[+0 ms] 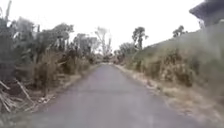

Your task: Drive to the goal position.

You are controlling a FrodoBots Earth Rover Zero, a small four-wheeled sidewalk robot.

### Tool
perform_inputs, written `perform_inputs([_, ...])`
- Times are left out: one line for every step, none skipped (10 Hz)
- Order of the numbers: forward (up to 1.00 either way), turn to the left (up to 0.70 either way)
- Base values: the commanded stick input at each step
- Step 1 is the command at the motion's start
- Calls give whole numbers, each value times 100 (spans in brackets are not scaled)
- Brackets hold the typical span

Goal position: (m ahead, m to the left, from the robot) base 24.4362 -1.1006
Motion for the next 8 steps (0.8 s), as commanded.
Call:
perform_inputs([100, 0])
perform_inputs([100, 0])
perform_inputs([100, 0])
perform_inputs([100, 0])
perform_inputs([100, 0])
perform_inputs([100, 0])
perform_inputs([100, 0])
perform_inputs([100, 0])
